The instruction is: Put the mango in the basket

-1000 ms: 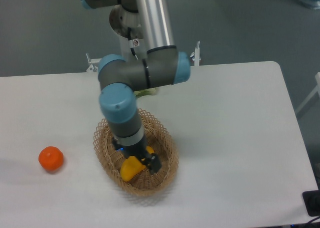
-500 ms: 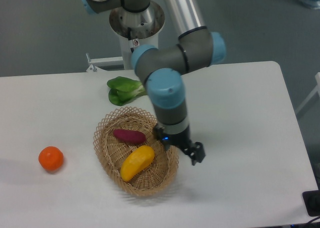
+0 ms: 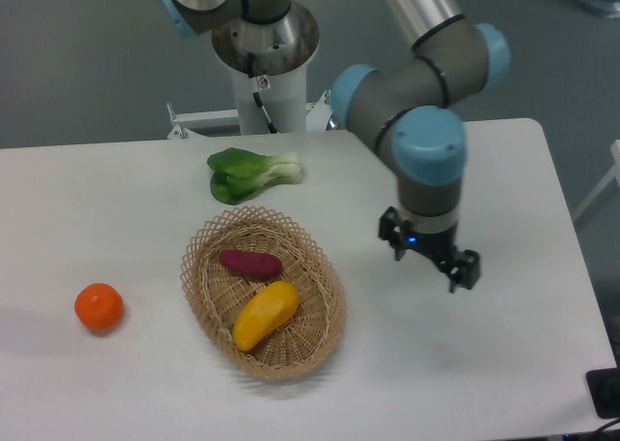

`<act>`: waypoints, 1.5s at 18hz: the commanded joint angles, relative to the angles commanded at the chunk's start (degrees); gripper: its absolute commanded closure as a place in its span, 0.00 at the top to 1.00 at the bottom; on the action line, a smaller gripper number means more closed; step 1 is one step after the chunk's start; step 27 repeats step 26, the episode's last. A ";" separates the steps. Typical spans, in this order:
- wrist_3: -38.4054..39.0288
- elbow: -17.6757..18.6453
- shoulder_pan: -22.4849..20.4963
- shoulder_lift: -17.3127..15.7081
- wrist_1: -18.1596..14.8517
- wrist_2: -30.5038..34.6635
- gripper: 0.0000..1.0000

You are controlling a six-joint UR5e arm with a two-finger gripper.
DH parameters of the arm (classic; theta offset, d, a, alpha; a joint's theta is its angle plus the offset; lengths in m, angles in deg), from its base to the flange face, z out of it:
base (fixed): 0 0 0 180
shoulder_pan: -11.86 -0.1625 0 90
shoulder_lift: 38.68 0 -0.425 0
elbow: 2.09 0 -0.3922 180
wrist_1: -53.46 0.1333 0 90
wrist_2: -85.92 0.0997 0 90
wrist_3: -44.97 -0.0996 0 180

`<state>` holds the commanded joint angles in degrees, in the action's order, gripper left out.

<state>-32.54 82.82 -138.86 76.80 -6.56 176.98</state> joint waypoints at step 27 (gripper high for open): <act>-6.69 -2.73 -3.44 1.85 -2.02 -1.41 1.00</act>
